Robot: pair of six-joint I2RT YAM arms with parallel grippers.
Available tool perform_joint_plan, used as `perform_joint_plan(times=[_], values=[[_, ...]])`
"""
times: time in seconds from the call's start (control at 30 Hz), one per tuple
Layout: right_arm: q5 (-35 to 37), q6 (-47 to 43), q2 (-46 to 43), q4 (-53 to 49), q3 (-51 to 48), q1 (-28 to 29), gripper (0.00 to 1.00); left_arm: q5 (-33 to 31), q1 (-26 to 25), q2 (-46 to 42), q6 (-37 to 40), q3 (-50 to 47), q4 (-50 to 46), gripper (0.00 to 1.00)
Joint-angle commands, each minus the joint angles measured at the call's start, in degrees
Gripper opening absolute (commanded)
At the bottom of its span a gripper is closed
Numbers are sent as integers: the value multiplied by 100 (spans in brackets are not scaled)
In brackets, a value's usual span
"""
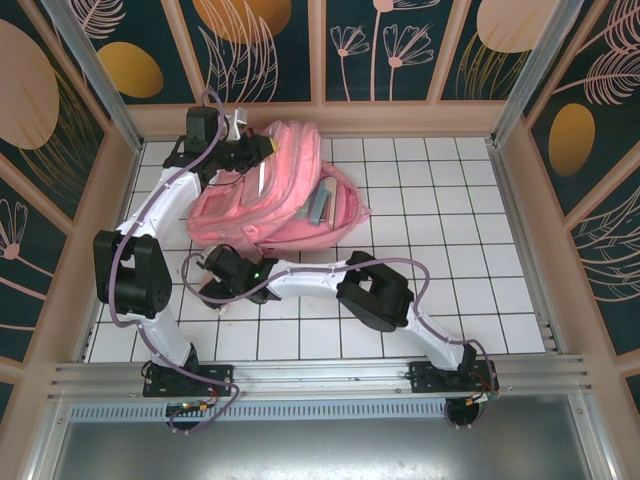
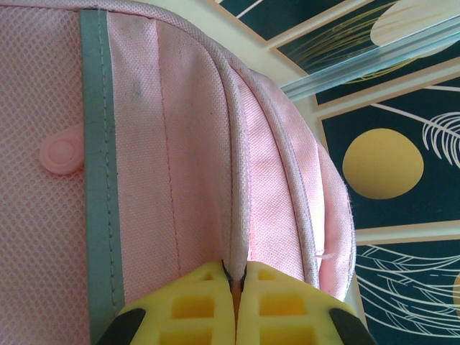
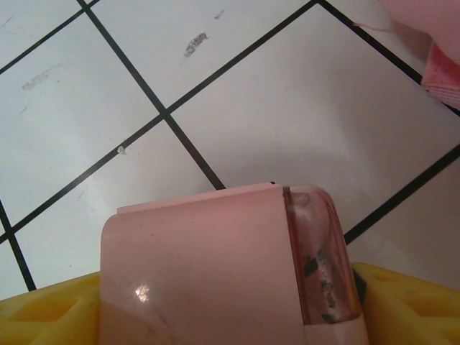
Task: Pack the student bag
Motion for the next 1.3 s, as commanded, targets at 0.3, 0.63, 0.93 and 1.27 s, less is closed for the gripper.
perform_joint_plan(times=[0.3, 0.63, 0.93, 1.27], values=[[595, 657, -2152, 299, -1993, -438, 68, 144, 51, -352, 13, 67, 439, 0], [982, 647, -3785, 271, -3611, -1482, 69, 179, 59, -629, -184, 87, 596, 0], [719, -178, -3514, 637, -3390, -2514, 69, 327, 59, -797, -237, -181, 685, 0], [369, -564, -2221, 883, -2022, -2418, 71, 477, 59, -810, -400, -251, 849, 0]])
